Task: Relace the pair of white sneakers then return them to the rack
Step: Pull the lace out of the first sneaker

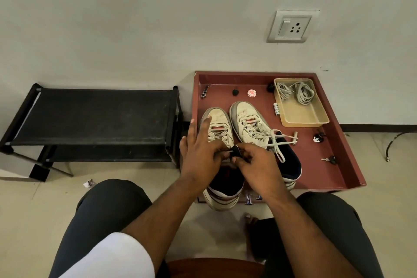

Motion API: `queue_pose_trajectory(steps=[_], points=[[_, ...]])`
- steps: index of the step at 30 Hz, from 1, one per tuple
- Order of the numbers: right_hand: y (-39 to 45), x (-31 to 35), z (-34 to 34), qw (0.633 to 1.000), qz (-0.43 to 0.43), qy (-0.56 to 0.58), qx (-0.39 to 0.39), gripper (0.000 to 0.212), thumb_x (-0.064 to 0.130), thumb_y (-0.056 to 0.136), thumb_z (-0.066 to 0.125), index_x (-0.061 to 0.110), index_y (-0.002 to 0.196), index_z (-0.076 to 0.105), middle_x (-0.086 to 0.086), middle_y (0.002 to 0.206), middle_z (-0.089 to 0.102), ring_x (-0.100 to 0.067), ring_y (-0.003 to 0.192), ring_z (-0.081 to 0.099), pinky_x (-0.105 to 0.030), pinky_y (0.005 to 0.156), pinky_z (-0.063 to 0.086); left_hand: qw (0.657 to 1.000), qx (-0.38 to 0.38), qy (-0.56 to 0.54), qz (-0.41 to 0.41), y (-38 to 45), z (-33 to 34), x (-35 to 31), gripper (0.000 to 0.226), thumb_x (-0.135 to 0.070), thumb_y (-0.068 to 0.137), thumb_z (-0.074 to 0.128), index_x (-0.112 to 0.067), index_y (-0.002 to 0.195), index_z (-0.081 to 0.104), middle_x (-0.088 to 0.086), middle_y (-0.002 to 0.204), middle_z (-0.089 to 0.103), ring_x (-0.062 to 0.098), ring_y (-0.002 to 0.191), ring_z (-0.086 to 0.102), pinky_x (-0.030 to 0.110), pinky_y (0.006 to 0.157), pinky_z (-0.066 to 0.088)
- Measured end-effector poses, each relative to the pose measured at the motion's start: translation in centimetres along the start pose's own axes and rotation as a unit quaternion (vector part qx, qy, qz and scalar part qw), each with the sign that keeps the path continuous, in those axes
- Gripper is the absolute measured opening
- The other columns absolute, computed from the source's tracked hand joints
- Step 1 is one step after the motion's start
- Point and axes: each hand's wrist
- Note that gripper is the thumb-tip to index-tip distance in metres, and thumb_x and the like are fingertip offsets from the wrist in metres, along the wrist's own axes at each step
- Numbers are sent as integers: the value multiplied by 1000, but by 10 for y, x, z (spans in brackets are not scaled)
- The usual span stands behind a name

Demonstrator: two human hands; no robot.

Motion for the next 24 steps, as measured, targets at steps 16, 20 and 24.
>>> queue_pose_trajectory(steps=[16, 20, 24], points=[[7, 7, 13, 986, -130, -101, -34, 44, 21, 83, 75, 23, 126, 65, 3, 139, 50, -16, 131, 40, -31, 111, 34, 956, -36, -211, -202, -10, -27, 13, 43, -74, 68, 53, -39, 90, 65, -15, 91, 69, 8, 89, 65, 49, 89, 53], [18, 10, 28, 964, -192, -182, -38, 21, 20, 83, 73, 23, 104, 75, -1, 141, 50, -26, 136, 35, -51, 107, 39, 962, -19, -205, -182, -11, -26, 15, 32, -70, 74, 56, -41, 76, 68, -19, 79, 70, 5, 83, 68, 47, 88, 53], [20, 10, 24, 976, -166, -112, -84, 9, 21, 85, 73, 21, 93, 77, 2, 152, 38, -23, 143, 22, -44, 114, 29, 962, -2, -205, -182, -7, -32, 27, 17, -42, 90, 65, -29, 85, 74, -12, 78, 72, 7, 76, 70, 43, 77, 60]])
Point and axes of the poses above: each hand's wrist, its own y-axis towards the middle knuckle, its own z-axis out of the palm, x = y × z
